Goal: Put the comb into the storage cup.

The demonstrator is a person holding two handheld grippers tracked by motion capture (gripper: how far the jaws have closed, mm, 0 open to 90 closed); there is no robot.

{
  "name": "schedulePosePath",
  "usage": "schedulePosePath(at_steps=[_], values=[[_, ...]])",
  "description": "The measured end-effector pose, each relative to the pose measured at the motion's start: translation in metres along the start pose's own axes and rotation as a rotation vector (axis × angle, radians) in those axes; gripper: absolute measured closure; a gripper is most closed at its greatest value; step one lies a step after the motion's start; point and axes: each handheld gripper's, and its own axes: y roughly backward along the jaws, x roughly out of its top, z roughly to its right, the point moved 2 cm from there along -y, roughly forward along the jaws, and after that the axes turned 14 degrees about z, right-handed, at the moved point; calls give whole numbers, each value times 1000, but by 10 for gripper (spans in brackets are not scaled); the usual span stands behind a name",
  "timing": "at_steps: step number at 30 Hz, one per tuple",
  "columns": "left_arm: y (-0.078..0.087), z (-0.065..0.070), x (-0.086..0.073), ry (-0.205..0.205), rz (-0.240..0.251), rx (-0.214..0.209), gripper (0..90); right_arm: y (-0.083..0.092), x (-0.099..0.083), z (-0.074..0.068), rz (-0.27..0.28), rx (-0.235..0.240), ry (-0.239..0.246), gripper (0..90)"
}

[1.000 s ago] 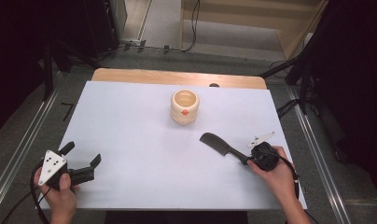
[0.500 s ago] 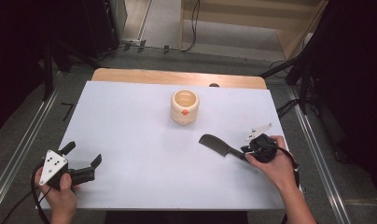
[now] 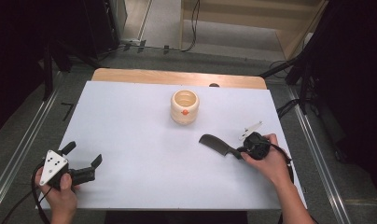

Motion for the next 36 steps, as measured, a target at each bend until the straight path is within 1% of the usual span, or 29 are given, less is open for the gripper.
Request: schedulePosePath(at_steps=[3,4,7,8,9,10,11,12,14,15,16,17,19,20,22,24,25,26,27,28,29,30,31,32,33,34,35,36], values=[[0,0,0,-5,0,-2,0,0,0,0,3,7,-15,701],[0,0,0,-6,-3,-1,0,0,-1,1,13,10,-23,702],[0,1,1,-6,1,0,0,1,-3,0,30,3,-30,703],[0,1,1,-11,0,1,0,1,-4,0,39,3,-20,703],[0,3,2,-21,1,-2,0,3,-6,0,63,5,-31,704],[-1,5,3,-39,-4,-13,0,3,-6,0,63,5,-31,704],[-2,7,3,-55,-11,-19,0,3,-8,0,80,7,-35,704],[-3,8,4,-63,-19,-24,0,4,-9,1,94,10,-35,704],[-5,12,5,-73,-26,-41,0,8,-11,1,130,5,-47,704],[-6,14,5,-65,-23,-54,0,12,-12,0,173,2,-52,704],[-6,16,6,-63,-26,-64,0,12,-12,0,173,2,-52,704],[-8,18,7,-65,-24,-65,0,14,-12,0,182,-4,-50,704],[-9,23,10,-61,-19,-81,0,17,-11,-1,210,-10,-50,704],[-10,24,11,-58,-14,-80,0,20,-11,-2,232,-12,-52,704],[-12,27,15,-39,-7,-107,0,23,-11,-3,263,-12,-52,704],[-14,31,17,-35,-9,-112,0,26,-11,-4,291,-12,-58,704],[-15,32,18,-26,-15,-125,0,27,-11,-5,303,-18,-58,704],[-17,34,18,-22,-24,-125,0,29,-11,-6,316,-15,-62,704],[-18,36,19,-22,-26,-123,0,30,-11,-6,330,-16,-63,704],[-19,38,20,-18,-24,-137,0,32,-11,-7,349,-19,-61,704],[-20,40,21,-19,-27,-141,0,32,-11,-7,349,-19,-61,704],[-20,41,22,-23,-26,-144,0,33,-11,-9,377,-18,-63,704],[-21,43,24,-20,-23,-150,0,34,-11,-10,392,-16,-66,704],[-22,45,25,-18,-22,-156,0,34,-11,-10,392,-16,-66,704],[-23,47,26,-14,-21,-159,0,36,-10,-12,420,-18,-70,704],[-26,52,30,-12,-14,-177,0,36,-10,-13,436,-15,-71,704],[-27,55,31,-8,-14,-185,0,37,-10,-14,459,-16,-68,704],[-29,57,33,-10,-10,-193,0,38,-10,-15,478,-30,-76,704]])
